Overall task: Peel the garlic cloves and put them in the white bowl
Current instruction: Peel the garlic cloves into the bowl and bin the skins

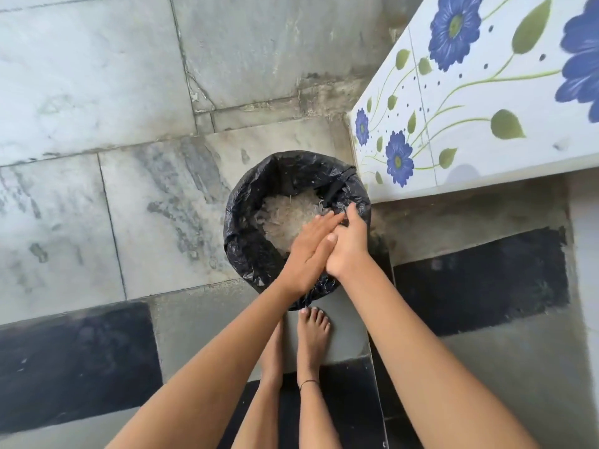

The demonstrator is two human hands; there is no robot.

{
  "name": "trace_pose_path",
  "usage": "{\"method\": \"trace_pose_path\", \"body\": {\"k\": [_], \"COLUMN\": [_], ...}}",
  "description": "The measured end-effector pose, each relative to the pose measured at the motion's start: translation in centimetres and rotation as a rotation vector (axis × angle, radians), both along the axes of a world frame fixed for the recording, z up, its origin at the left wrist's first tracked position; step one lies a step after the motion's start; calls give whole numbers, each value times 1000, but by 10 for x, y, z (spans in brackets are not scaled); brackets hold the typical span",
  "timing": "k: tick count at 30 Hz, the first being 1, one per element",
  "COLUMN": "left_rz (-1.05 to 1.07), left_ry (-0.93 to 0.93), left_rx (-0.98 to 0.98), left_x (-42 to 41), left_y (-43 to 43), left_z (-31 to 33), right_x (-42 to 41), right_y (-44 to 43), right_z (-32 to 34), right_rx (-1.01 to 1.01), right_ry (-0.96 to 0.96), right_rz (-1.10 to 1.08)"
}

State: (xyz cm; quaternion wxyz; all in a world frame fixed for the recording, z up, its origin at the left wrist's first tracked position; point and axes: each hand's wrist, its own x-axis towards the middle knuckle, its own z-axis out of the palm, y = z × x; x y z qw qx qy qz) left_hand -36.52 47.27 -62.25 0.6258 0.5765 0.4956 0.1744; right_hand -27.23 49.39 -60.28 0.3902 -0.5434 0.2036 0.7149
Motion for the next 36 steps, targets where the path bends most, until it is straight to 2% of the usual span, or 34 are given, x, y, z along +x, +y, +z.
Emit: {"method": "trace_pose_path", "body": {"k": [2,3,4,5,7,9,10,11,14,15,17,22,28,30,36], "left_rz": [-98,-112,-74,8,162,110,37,-24,-119,-62,117,328,253,195,114], "left_ry": [253,402,471,444,212,27,10,64,500,519,426,382,441,443,419], "left_rx": [-109,-179,-206,-184,-70,38,52,18,-116,-111,-99,-127,21,126,360], "left_x": [-6,-11,-16,-16,-7,0,0,-7,-34,-38,-37,-32,-34,-38,-53], "left_y": [9,16,25,31,38,28,18,11,9,12,19,22,7,0,-31], "left_z": [-24,-31,-34,-32,-11,5,3,-8,-39,-39,-22,57,213,278,435], "right_x": [5,9,13,15,16,9,6,4,8,11,16,10,11,15,11], "right_y": [2,2,1,-1,-1,4,7,9,12,11,6,-17,-42,-54,-113], "right_z": [2,3,1,-1,-6,-4,-1,3,18,20,25,61,192,250,398], "right_rx": [39,49,48,39,-6,-12,15,43,165,180,153,134,299,370,499], "right_ry": [29,21,-9,-42,-74,-38,-1,18,-40,-67,-169,-711,-1097,-1204,-1445], "right_rz": [-36,-51,-49,-31,29,58,41,23,-44,-48,55,502,846,871,706]}}
